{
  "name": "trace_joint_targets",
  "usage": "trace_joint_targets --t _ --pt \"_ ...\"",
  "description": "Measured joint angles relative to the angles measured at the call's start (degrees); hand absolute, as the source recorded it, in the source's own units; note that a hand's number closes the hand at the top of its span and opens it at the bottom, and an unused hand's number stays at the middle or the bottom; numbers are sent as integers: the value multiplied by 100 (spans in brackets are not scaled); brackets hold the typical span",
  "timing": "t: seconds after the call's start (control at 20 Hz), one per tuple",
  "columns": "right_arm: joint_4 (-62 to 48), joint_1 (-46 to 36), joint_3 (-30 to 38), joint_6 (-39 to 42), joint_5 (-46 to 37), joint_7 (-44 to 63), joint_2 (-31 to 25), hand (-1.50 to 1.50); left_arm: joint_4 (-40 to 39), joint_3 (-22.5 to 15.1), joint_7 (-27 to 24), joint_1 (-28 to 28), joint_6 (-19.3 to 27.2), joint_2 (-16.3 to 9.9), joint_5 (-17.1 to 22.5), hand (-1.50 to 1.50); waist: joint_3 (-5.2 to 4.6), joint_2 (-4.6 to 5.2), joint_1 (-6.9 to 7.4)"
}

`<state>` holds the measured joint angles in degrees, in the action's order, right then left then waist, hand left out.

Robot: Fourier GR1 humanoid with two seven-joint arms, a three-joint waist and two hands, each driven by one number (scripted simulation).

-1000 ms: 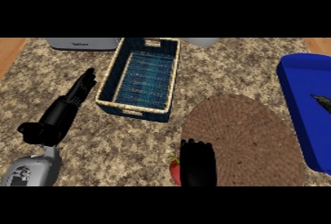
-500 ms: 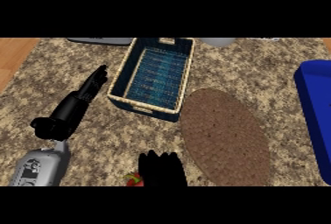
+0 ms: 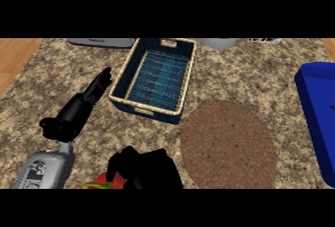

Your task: Pick the bell pepper from the placemat and place it in the basket

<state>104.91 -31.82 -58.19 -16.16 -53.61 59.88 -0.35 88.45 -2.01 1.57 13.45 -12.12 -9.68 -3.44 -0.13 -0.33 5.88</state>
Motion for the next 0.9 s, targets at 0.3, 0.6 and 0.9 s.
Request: trace_joint_targets --t 0.3,0.6,0.9 --pt "55 -800 357 -288 114 271 -20 150 -82 63 9 32 16 -20 5 0 -20 -42 -86" --pt "-420 -1800 895 -233 208 584 -34 150 -156 85 -12 79 71 -21 -54 0 -32 -53 -140" --pt "-1223 -2833 1522 -258 359 761 -39 150 -194 61 -47 94 54 -16 -77 0 -34 -28 -75"
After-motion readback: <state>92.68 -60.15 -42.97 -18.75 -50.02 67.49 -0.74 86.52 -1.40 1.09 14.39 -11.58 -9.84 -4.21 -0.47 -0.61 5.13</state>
